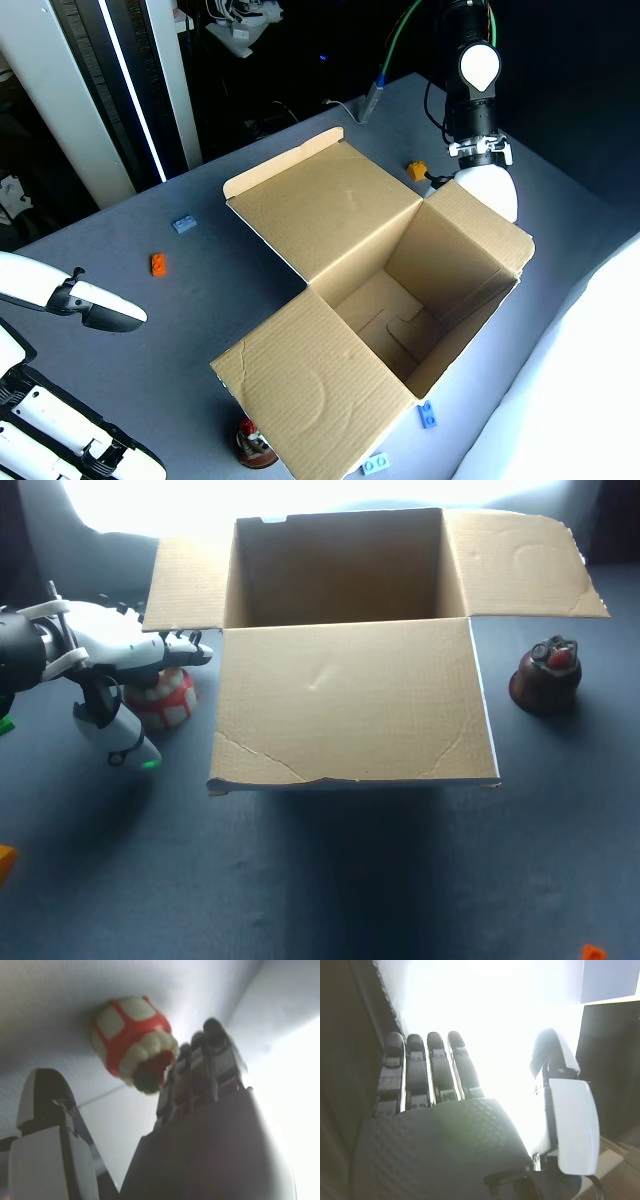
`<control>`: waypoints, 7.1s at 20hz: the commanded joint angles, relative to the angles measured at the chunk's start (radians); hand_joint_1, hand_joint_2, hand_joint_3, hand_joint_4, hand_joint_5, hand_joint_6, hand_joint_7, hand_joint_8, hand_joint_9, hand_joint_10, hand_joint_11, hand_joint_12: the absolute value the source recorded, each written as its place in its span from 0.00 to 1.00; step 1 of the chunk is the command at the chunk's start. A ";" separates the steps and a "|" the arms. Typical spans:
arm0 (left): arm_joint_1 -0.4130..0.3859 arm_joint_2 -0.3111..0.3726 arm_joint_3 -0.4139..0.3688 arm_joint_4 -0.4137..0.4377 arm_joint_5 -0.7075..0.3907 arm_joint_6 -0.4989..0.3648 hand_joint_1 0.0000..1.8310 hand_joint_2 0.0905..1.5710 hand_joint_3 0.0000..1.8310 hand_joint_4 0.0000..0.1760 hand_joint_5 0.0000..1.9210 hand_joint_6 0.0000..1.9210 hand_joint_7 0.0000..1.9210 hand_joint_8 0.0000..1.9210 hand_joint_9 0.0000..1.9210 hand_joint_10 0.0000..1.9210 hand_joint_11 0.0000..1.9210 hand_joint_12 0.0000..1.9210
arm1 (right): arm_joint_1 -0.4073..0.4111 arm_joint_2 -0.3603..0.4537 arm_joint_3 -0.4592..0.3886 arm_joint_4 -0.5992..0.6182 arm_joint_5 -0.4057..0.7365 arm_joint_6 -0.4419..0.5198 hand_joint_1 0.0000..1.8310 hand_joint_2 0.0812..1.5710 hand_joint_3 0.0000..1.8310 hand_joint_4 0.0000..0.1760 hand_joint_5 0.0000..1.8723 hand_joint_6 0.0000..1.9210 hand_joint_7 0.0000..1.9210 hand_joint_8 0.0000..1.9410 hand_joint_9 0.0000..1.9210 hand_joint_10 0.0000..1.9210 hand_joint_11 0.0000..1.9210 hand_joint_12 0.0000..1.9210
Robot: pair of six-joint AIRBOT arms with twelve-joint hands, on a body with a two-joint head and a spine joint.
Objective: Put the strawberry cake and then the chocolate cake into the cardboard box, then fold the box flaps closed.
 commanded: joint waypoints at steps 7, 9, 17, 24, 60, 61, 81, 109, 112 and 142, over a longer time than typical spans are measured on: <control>-0.002 0.005 0.004 -0.030 0.032 0.002 0.49 0.60 0.00 0.20 0.06 0.00 0.10 0.00 0.09 0.01 0.00 0.30 | 0.017 0.013 -0.001 -0.011 0.110 0.001 0.08 0.74 0.00 0.00 0.08 0.01 0.07 0.00 0.05 0.01 0.00 0.17; -0.002 0.005 0.005 -0.035 0.034 0.002 0.50 0.59 0.00 0.22 0.07 0.00 0.11 0.00 0.11 0.01 0.00 0.34 | 0.017 0.013 -0.002 -0.011 0.110 0.000 0.10 0.74 0.00 0.00 0.09 0.01 0.06 0.00 0.05 0.01 0.00 0.18; -0.002 0.005 0.002 -0.037 0.037 -0.001 0.58 0.62 0.00 0.21 0.25 0.01 0.31 0.01 0.34 0.03 0.15 0.49 | 0.018 0.013 -0.011 -0.027 0.109 -0.001 0.10 0.76 0.00 0.00 0.08 0.00 0.07 0.00 0.05 0.00 0.00 0.19; -0.004 0.005 -0.004 -0.037 0.033 -0.009 0.70 0.74 0.00 0.00 0.26 0.54 0.35 0.72 0.20 0.80 0.17 0.90 | 0.019 0.016 -0.019 -0.049 0.110 -0.001 0.10 0.75 0.00 0.00 0.09 0.01 0.08 0.00 0.05 0.00 0.00 0.19; -0.309 0.179 -0.036 0.026 0.001 -0.034 0.63 0.78 0.00 0.00 0.37 0.66 0.38 0.79 0.26 0.76 0.20 0.89 | 0.019 0.020 -0.022 -0.049 0.110 0.001 0.09 0.75 0.00 0.00 0.10 0.00 0.08 0.00 0.09 0.00 0.00 0.35; -0.324 0.179 -0.031 0.031 0.001 -0.034 0.63 0.79 0.00 0.00 0.36 0.68 0.38 0.79 0.25 0.77 0.19 0.90 | 0.019 0.020 -0.022 -0.049 0.110 0.001 0.08 0.75 0.00 0.00 0.09 0.00 0.07 0.00 0.08 0.00 0.00 0.34; -0.539 0.140 -0.047 0.072 -0.162 -0.086 0.62 0.80 0.00 0.00 0.34 0.72 0.37 0.79 0.24 0.75 0.17 0.89 | 0.022 0.019 -0.025 -0.052 0.110 -0.001 0.09 0.75 0.00 0.00 0.11 0.00 0.09 0.00 0.08 0.00 0.00 0.37; -0.399 -0.053 0.035 -0.406 -0.536 0.347 0.62 0.80 0.00 0.09 0.35 0.73 0.37 0.79 0.24 0.81 0.20 0.91 | 0.026 0.018 -0.025 -0.059 0.114 -0.002 0.09 0.76 0.00 0.00 0.08 0.00 0.08 0.01 0.08 0.01 0.00 0.32; -0.378 -0.068 0.036 -0.415 -0.559 0.372 0.61 0.80 0.00 0.12 0.33 0.76 0.36 0.79 0.24 0.81 0.20 0.91 | 0.029 0.017 -0.025 -0.062 0.114 -0.003 0.10 0.75 0.00 0.00 0.08 0.00 0.08 0.00 0.09 0.01 0.00 0.34; -0.328 -0.152 0.154 -0.478 -0.604 0.480 0.43 0.61 0.00 0.06 0.21 0.00 0.26 0.00 0.32 0.02 0.05 0.63 | 0.040 -0.006 -0.025 -0.071 0.120 -0.001 0.09 0.76 0.00 0.00 0.09 0.00 0.08 0.00 0.08 0.00 0.00 0.29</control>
